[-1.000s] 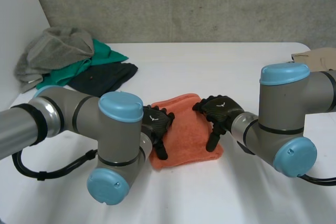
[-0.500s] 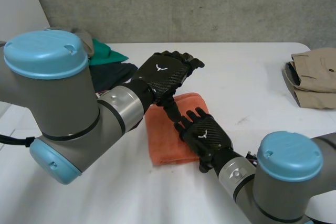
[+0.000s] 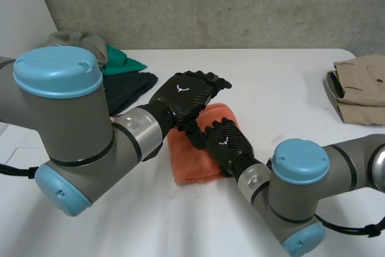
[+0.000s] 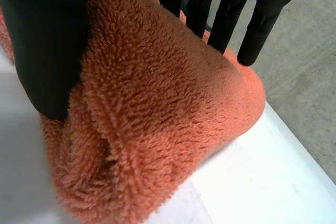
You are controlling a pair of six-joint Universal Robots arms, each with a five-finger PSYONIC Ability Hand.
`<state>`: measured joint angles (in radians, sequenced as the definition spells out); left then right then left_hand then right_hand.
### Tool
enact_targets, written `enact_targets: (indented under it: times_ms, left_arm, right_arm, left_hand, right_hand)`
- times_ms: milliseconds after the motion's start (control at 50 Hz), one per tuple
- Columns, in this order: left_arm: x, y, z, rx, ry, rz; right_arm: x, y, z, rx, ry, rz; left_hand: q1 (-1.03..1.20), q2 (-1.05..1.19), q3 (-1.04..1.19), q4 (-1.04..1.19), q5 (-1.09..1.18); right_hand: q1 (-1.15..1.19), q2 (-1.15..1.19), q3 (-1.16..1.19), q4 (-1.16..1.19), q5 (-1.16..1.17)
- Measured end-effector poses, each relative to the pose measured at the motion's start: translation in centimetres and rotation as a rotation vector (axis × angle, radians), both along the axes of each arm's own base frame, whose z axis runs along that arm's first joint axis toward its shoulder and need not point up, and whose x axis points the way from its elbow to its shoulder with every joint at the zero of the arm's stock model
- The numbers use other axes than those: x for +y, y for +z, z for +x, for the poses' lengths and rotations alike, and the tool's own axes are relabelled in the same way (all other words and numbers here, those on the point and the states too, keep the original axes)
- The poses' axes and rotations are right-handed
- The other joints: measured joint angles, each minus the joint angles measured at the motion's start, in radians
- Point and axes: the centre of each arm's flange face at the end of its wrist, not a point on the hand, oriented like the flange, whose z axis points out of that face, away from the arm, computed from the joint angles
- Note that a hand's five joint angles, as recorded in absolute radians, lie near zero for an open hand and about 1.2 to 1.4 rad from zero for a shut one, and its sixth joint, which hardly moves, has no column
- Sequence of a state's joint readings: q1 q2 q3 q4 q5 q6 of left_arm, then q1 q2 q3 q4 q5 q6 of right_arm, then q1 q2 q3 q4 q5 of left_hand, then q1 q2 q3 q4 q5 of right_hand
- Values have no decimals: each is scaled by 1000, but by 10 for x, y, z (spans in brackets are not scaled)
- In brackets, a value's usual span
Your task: Fold the laundry.
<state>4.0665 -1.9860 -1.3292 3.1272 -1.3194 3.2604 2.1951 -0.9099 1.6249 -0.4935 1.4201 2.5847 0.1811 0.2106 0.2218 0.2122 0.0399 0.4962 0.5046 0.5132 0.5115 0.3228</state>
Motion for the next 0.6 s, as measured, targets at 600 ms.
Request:
enact_targets:
  times_ms: [600]
  left_arm:
    - [-1, -2, 3, -5, 4, 6]
  right_arm:
    - [-7, 0, 7, 8, 28, 36]
  left_hand:
    - [2, 0, 0, 0, 0]
  right_hand:
    - [325, 452, 435, 438, -90]
